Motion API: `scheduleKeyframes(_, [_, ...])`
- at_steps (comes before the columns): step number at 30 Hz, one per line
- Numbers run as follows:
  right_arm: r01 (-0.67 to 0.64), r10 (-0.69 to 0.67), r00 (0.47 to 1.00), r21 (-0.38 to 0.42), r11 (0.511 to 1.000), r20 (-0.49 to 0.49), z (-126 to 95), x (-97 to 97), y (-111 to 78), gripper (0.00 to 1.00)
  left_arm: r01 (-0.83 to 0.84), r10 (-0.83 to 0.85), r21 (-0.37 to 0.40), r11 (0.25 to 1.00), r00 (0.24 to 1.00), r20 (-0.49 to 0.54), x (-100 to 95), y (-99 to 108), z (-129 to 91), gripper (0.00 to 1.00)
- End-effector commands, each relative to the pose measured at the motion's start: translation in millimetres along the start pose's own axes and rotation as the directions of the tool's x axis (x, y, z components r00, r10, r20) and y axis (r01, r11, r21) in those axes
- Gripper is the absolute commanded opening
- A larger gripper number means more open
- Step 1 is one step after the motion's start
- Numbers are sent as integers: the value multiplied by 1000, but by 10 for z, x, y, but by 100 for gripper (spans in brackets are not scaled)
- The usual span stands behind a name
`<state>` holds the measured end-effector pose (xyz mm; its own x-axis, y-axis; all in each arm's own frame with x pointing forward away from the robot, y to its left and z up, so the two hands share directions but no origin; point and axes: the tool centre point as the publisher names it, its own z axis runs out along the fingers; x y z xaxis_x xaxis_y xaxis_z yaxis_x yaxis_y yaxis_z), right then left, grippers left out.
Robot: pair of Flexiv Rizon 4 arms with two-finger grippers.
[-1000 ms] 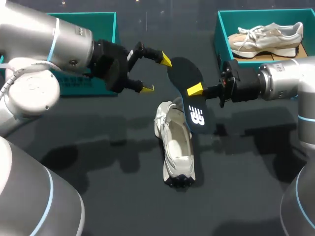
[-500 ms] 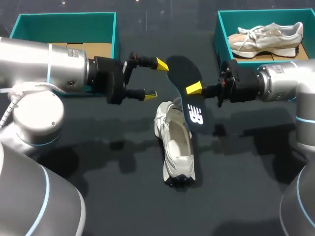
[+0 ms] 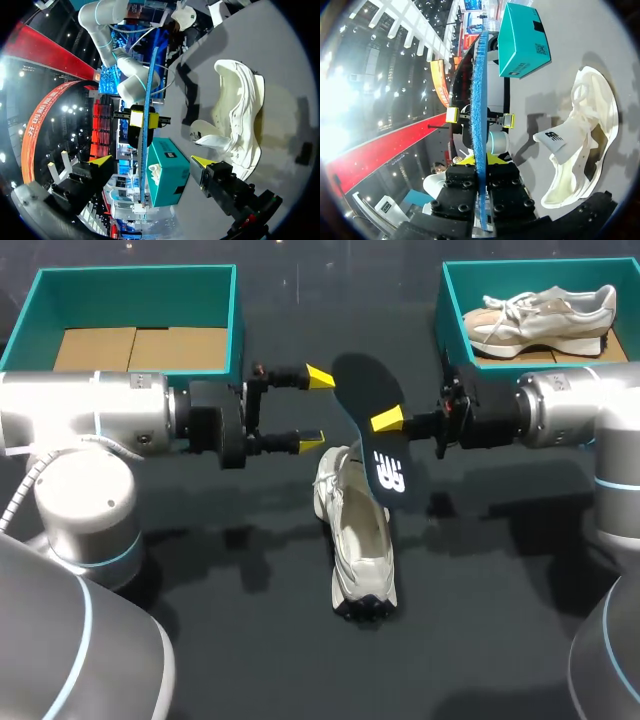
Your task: Take the shoe out of the shoebox, open the shoe tongue, remove and reinsert the insole, then place the shoe into the shoebox
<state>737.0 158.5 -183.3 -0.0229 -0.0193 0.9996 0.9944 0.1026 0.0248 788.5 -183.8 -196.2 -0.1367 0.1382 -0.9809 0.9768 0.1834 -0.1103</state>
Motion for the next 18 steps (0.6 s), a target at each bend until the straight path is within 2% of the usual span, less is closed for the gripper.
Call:
scheduleKeyframes(1, [1, -1, 1000, -35, 999, -13, 99, -14, -25, 0, 3, -3, -6, 1000, 1000, 30, 25, -23, 112, 100])
scheduleKeyframes(5, [1, -2, 1000, -41, 999, -29, 172, -29, -29, 0, 8, -8, -5, 1000, 999, 44, 1, -36, 170, 100])
scheduleKeyframes(9, [0, -2, 999, -30, 1000, -43, 231, -33, -37, 0, 7, -7, -9, 1000, 999, 49, -13, -31, 236, 80])
scheduleKeyframes(11, [0, -1, 999, -29, 1000, -47, 246, -36, -39, 0, 8, -8, -5, 1000, 998, 56, -23, -37, 253, 58])
scheduleKeyframes(12, [0, -1, 999, -30, 1000, -49, 252, -38, -39, 0, 5, -5, -6, 1000, 998, 58, -27, -44, 262, 50])
scheduleKeyframes(16, [0, -1, 999, -38, 999, -43, 277, -63, -32, 0, -4, 4, -1, 1000, 998, 62, -43, -94, 304, 49])
scheduleKeyframes(18, [1, -2, 999, -35, 999, -38, 285, -72, -27, 0, -14, 14, -6, 1000, 998, 60, -44, -116, 321, 45])
